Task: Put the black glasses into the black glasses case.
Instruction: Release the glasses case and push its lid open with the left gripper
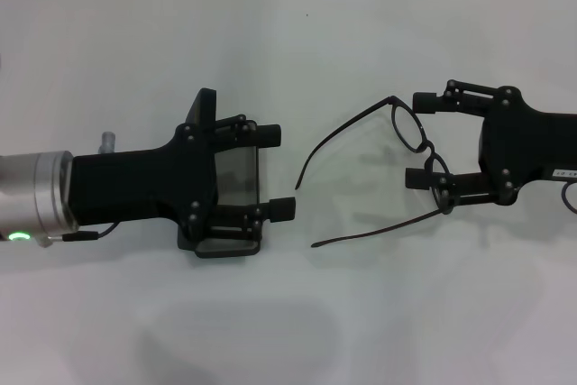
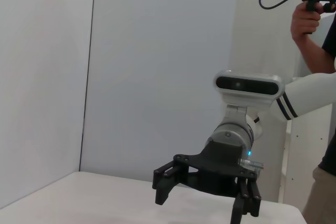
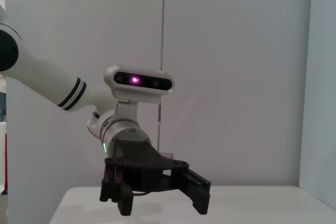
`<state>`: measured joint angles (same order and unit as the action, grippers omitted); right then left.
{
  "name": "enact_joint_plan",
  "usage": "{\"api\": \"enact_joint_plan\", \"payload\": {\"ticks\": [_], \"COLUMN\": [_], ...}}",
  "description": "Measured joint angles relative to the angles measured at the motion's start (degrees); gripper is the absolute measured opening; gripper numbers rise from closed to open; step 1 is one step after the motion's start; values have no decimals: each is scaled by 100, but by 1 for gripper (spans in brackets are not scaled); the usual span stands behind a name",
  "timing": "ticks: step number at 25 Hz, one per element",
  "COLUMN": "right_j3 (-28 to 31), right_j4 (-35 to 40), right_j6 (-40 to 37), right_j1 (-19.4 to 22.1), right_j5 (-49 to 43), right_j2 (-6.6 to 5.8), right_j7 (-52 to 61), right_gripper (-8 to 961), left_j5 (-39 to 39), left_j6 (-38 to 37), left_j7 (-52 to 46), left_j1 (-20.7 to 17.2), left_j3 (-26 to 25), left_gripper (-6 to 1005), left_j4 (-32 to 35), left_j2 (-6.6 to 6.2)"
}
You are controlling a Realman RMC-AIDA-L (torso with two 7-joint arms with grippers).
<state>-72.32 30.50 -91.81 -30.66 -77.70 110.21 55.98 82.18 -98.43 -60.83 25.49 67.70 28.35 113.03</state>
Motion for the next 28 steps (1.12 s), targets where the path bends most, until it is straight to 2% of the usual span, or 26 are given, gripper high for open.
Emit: {"api": "enact_joint_plan", "payload": {"ticks": [8,11,14,18,23,25,28], "right_j3": [4,10,10,10,8,8,8], "right_j4": [0,1,47,211,336,375,412], "right_j6": [57,59,59,59,59,59,59], "right_j1": [3,5,26,136,242,279,287], "right_j5": [0,8,20,36,20,29,45], "right_j2": [28,27,23,36,58,63,66], "right_j7": [0,0,0,0,9,25,30], "right_gripper": [857,857,857,856,856,856,856], "left_j5": [0,-7,207,1306,2756,3376,3992], "left_j6": [9,35,344,865,1017,1027,1033], "left_j7": [-136,-541,-1788,-3754,-4952,-5333,-5756], "left_j1": [0,5,6,2,-1,-6,3], "left_j3": [-13,-83,-397,-939,-1410,-1536,-1564], "left_gripper": [875,874,874,874,874,874,875], "left_j4": [-7,112,597,1650,2692,3080,3415], "left_j2": [0,-28,-90,-116,117,279,446]}}
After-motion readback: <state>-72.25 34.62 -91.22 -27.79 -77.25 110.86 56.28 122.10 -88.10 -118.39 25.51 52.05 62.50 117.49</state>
